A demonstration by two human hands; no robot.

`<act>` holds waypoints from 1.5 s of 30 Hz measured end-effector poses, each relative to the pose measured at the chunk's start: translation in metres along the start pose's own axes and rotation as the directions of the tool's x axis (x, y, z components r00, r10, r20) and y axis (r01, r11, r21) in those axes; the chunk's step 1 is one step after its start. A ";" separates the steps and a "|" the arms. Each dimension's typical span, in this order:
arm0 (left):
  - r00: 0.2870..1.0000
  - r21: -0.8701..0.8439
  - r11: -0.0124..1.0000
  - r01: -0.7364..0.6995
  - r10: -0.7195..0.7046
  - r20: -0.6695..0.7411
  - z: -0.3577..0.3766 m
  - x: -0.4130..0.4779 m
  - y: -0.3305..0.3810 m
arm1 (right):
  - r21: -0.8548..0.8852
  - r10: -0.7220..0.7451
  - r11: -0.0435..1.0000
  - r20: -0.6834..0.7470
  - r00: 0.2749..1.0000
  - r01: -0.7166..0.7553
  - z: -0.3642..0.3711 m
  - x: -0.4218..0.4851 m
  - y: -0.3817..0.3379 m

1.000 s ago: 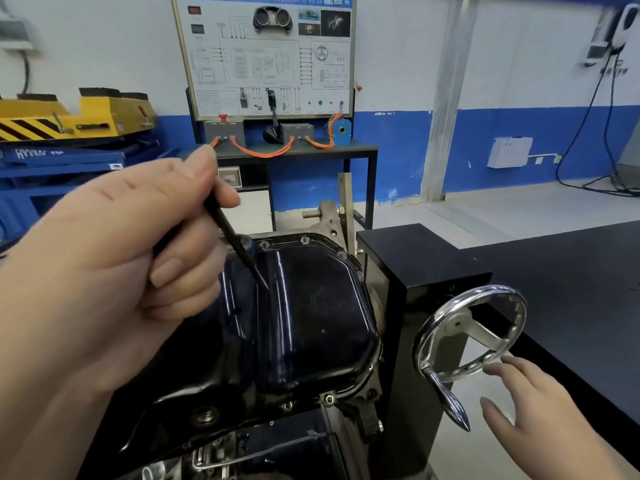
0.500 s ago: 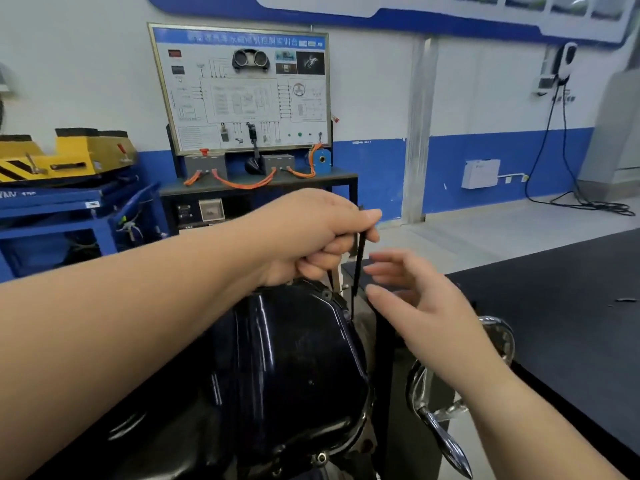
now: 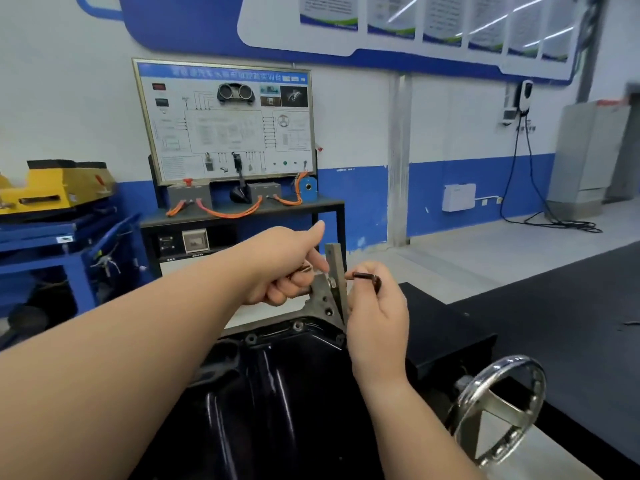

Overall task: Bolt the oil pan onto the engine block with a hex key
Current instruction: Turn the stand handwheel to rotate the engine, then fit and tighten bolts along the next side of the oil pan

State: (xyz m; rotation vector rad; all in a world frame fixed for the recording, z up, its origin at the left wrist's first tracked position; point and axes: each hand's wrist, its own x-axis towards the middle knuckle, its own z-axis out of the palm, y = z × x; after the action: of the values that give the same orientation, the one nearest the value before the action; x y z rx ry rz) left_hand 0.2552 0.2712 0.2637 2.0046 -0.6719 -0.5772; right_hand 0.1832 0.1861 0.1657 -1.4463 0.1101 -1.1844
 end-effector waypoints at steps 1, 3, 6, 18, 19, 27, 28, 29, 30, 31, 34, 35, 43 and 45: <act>1.000 0.015 1.000 0.021 -0.021 0.020 -0.001 0.001 -0.001 | 0.024 -0.016 1.000 -0.008 1.000 0.016 -0.001 0.000 0.001; 0.998 0.048 0.999 0.024 -0.027 0.056 -0.001 0.004 -0.002 | 0.037 -0.055 0.998 0.006 0.998 0.055 -0.003 0.000 0.004; 0.997 0.110 0.994 -0.017 0.008 0.078 0.004 0.008 0.002 | 0.042 -0.116 0.993 0.071 0.991 0.114 -0.003 -0.004 0.009; 0.992 0.306 0.951 -0.049 0.010 0.128 0.022 -0.001 0.002 | 0.058 -0.120 0.992 0.156 0.980 0.113 0.001 -0.010 0.010; 0.990 0.309 0.950 -0.049 0.006 0.139 0.022 0.000 0.002 | 0.058 -0.113 0.993 0.142 0.983 0.106 0.000 -0.009 0.011; 0.985 0.281 0.955 -0.092 0.045 0.169 0.018 0.003 0.001 | 0.156 -0.028 0.988 0.018 0.999 0.025 -0.009 -0.001 0.018; 0.984 0.272 0.956 -0.113 0.070 0.164 0.016 0.004 0.001 | 0.190 0.030 0.981 -0.025 0.999 -0.024 -0.010 0.001 0.019; 0.982 0.269 0.953 -0.141 0.100 0.163 0.013 0.004 0.002 | 0.233 0.095 0.969 -0.059 0.994 -0.079 -0.012 0.002 0.020; 0.978 0.274 0.946 -0.172 0.130 0.165 0.011 0.003 0.003 | 0.286 0.159 0.949 -0.081 0.984 -0.130 -0.013 0.004 0.020; 0.974 0.290 0.936 -0.198 0.155 0.166 0.009 0.002 0.003 | 0.340 0.211 0.925 -0.091 0.973 -0.169 -0.014 0.004 0.020; 0.970 0.370 0.898 -0.237 0.202 0.133 0.009 0.001 0.002 | 0.406 0.261 0.888 -0.061 0.963 -0.215 -0.015 0.006 0.020; 0.970 0.401 0.883 -0.245 0.222 0.104 0.011 0.001 0.002 | 0.407 0.259 0.887 -0.044 0.965 -0.219 -0.015 0.006 0.020; 0.879 0.490 0.772 -0.405 0.476 -0.022 0.019 0.001 0.005 | 0.402 0.229 0.892 -0.010 0.973 -0.206 -0.015 0.003 0.019; 0.868 0.440 0.787 -0.433 0.496 -0.032 0.020 0.002 0.005 | 0.408 0.216 0.892 -0.003 0.976 -0.196 -0.016 0.003 0.020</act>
State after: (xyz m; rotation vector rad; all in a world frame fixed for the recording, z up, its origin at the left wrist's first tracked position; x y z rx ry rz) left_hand 0.2430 0.2555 0.2581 2.1260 -1.2372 0.0258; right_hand 0.1843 0.1675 0.1483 -1.0125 0.0450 -0.9961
